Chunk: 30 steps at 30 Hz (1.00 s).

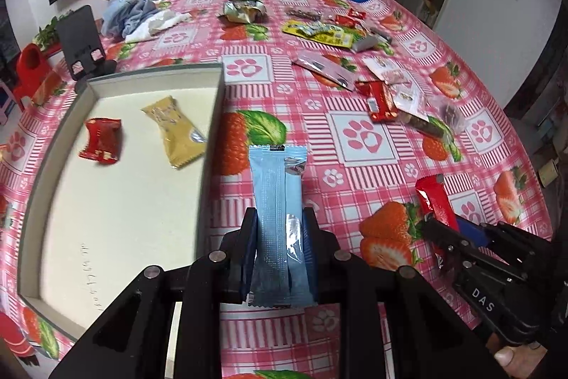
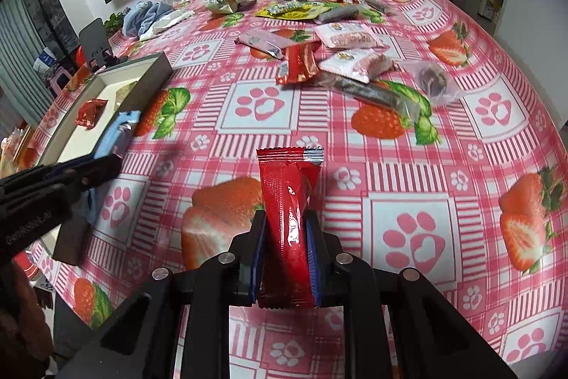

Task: Organize snacks
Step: 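Carry the blue bar toward the white tray while the right tool carries the red bar, then lower the blue bar into the tray and open the left tool while the right tool releases the red bar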

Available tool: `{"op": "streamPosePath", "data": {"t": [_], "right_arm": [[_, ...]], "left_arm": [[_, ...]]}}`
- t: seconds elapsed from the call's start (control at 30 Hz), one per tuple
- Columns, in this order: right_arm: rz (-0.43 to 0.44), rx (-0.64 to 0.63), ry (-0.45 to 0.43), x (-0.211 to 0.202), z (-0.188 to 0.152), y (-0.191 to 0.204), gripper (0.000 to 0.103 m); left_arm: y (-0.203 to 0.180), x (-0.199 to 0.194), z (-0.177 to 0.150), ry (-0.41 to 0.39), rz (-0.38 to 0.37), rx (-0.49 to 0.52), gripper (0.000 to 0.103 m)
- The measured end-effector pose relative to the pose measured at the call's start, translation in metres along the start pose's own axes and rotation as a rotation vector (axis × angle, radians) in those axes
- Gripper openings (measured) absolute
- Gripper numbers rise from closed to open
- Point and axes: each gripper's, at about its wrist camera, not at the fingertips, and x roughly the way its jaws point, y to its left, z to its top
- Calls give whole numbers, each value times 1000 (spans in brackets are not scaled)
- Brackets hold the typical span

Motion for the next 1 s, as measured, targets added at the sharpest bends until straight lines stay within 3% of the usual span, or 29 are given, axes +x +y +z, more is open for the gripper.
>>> {"op": "streamPosePath", "data": {"t": [0.47, 0.63, 1.0], "right_arm": [[79, -55, -14, -9, 16, 32, 22], [134, -120, -27, -13, 25, 63, 22], [217, -251, -38, -15, 38, 130, 22]], "left_arm": [[56, -25, -1, -38, 64, -102, 26], [68, -25, -3, -42, 116, -111, 26], [106, -22, -15, -15, 152, -181, 26]]}}
